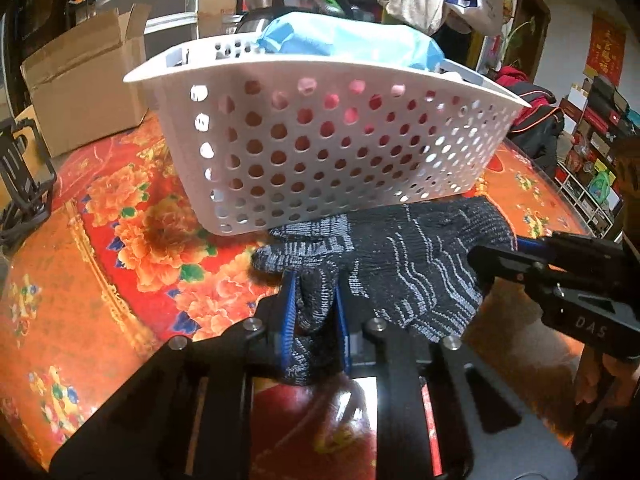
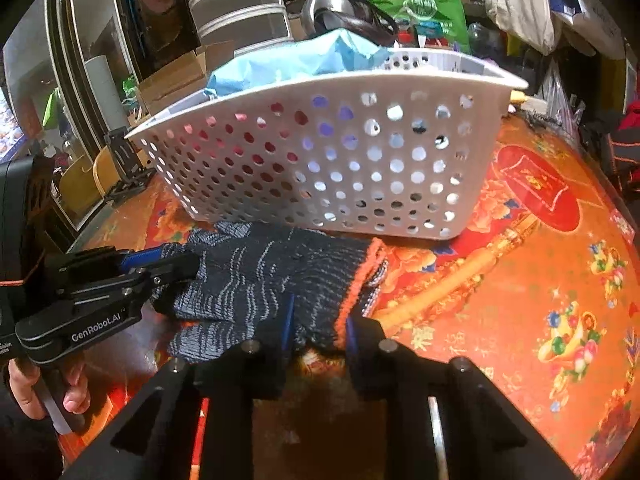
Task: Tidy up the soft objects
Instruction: 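Close both grippers on the black knit gloves and lift them, then lower the black gloves into the white basket and open both grippers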
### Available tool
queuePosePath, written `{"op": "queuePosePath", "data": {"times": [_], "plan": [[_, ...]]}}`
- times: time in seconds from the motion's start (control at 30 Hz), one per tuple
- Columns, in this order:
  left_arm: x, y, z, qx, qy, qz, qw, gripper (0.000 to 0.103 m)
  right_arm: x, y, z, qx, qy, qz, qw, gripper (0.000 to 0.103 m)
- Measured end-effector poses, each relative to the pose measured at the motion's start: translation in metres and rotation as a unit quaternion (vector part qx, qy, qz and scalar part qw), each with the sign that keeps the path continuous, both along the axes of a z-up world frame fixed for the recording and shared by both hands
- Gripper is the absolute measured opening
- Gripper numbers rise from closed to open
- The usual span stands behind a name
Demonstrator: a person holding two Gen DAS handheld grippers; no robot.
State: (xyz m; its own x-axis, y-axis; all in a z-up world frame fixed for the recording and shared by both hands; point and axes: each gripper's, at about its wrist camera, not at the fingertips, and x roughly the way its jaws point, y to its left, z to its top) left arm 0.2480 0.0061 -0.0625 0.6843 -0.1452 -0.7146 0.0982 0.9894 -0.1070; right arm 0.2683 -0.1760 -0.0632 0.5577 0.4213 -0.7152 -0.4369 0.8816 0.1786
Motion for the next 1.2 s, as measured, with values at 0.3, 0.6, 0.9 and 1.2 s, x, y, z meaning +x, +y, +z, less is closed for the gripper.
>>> {"op": "queuePosePath", "data": {"times": [0.3,0.6,0.9,1.2], "plan": [[-0.025,-0.002,0.013,0.003,-0.027,-0.011,0.9996,0.016,-0.011,-0.003,0.009,0.013,-0.020,0.007,1.000,0.021],[-0.084,0.014,0.036,-0.035,-0.087,-0.004,0.9956,0.016,-0.054,0.008,0.030,-0.027,-0.084,0.031,0.996,0.021],[-0.108,0.017,0.107,-0.049,-0.136,-0.022,0.9892,0.016,-0.077,-0.012,0.089,0.015,-0.138,0.024,0.990,0.021],[-0.066,0.014,0.208,-0.020,-0.182,-0.018,0.9829,0.016,-0.044,-0.019,0.173,0.055,-0.183,-0.003,0.981,0.021]]}}
